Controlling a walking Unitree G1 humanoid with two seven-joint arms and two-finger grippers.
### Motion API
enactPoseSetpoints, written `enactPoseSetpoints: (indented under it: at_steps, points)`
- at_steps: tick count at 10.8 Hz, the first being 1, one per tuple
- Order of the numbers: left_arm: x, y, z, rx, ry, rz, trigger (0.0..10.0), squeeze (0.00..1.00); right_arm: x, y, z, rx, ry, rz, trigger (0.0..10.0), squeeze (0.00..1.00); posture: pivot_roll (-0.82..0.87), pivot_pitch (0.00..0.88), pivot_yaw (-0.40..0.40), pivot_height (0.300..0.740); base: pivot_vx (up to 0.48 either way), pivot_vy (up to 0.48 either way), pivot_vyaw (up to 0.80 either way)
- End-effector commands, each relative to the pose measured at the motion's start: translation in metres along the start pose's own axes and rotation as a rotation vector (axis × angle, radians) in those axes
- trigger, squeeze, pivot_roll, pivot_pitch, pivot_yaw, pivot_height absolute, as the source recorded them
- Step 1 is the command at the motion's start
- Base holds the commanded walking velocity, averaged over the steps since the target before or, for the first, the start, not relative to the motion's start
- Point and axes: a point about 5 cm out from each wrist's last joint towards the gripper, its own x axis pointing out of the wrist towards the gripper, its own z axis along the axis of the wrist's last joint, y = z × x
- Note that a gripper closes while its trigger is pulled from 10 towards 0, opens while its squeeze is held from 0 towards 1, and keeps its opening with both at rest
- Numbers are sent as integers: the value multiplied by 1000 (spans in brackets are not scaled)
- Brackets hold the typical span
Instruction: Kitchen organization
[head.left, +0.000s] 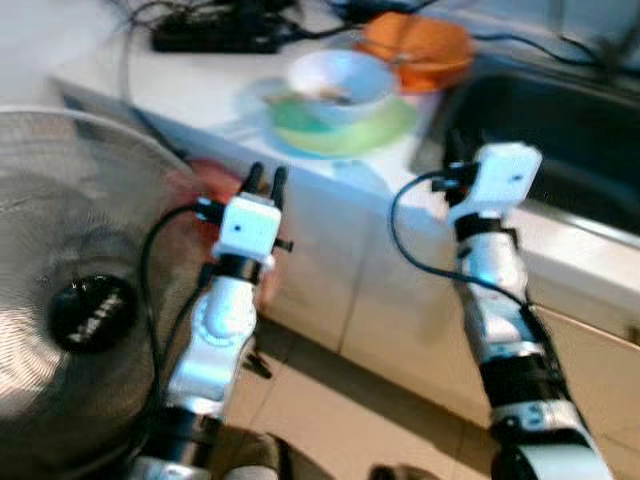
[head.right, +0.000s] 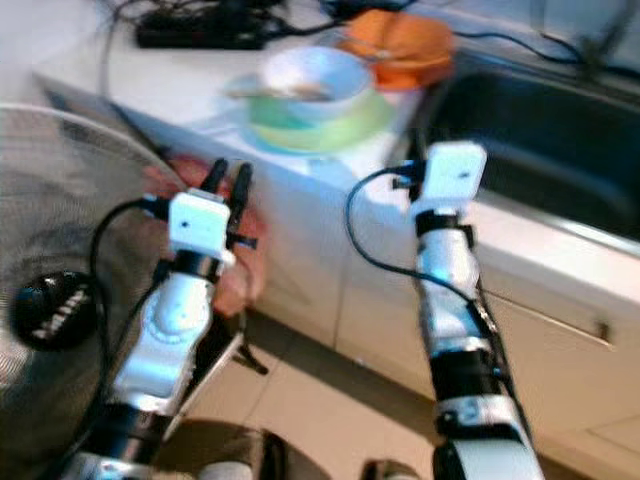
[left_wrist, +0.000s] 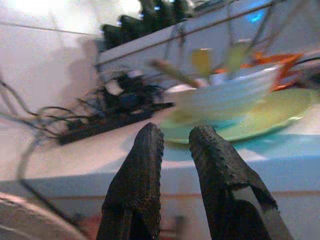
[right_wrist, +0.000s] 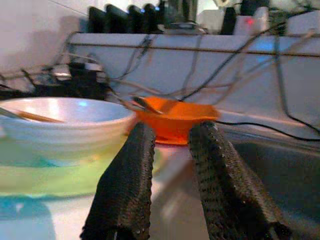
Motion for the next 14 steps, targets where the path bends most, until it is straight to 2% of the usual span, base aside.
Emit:
enactPoseSetpoints:
  at_steps: [1,8,10,12,14]
  points:
    - [-1,-4,0,-5,3,-3,10000,0,1,-7,2,-14,-5,-19,10000,0,16,159,12,740,0,0,0]
    - [1,-4,1,-4,4,-3,10000,0,1,-10,-1,-4,13,-44,10000,0,18,156,11,740,0,0,0]
    - [0,-4,1,0,6,-3,10000,0,1,-11,-2,0,26,-50,10000,0,18,153,11,740,247,0,0]
    - [-1,-4,1,-1,5,-5,10000,0,1,-10,-3,5,27,-49,10000,0,19,150,13,740,259,0,-800]
    - [-1,-4,1,-2,5,-7,10000,0,0,-9,-2,2,19,-53,10000,0,19,148,14,740,262,0,0]
